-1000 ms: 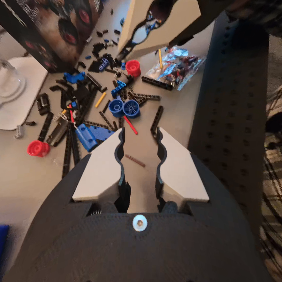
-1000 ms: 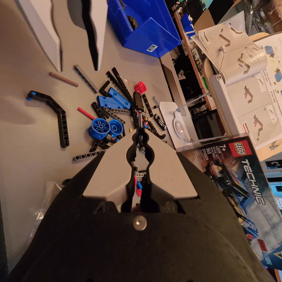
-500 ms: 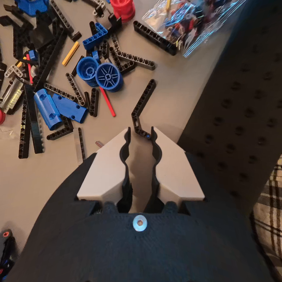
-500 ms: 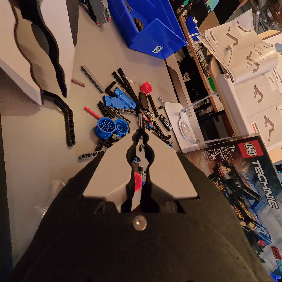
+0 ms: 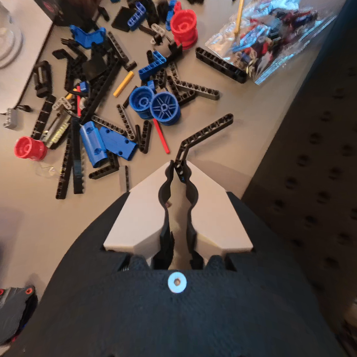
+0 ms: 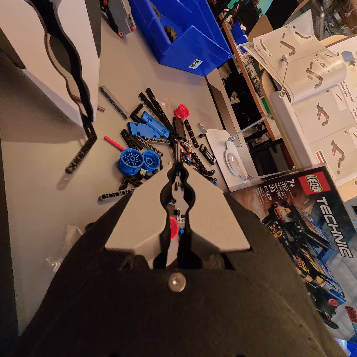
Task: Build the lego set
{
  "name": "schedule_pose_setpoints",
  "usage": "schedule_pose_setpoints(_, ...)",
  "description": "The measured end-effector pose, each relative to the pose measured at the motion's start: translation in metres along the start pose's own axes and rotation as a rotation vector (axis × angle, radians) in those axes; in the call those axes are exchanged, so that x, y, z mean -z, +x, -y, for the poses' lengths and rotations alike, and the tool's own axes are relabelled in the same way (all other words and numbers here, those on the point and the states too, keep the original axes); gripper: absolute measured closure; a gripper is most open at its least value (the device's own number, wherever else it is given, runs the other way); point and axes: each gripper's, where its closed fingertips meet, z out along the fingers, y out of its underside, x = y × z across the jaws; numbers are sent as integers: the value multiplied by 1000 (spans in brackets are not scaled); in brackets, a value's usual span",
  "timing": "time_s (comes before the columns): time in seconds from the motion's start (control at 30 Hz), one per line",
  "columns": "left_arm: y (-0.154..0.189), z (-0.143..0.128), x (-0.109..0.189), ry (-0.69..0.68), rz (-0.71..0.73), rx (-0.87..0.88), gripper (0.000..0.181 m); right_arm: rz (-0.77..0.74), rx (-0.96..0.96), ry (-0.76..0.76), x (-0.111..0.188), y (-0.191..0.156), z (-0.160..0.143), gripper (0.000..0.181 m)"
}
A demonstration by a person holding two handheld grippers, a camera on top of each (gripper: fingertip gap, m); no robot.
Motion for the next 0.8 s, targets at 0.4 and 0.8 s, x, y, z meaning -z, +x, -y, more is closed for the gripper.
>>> schedule_pose_setpoints(0.4, 1, 7, -4, 10, -1, -119, 174, -21, -44, 0, 2, 9, -4, 180)
schedule_pose_setpoints(0.8, 3, -2, -10, 10, 2, -176, 153, -11, -46, 3, 3, 8, -6, 180)
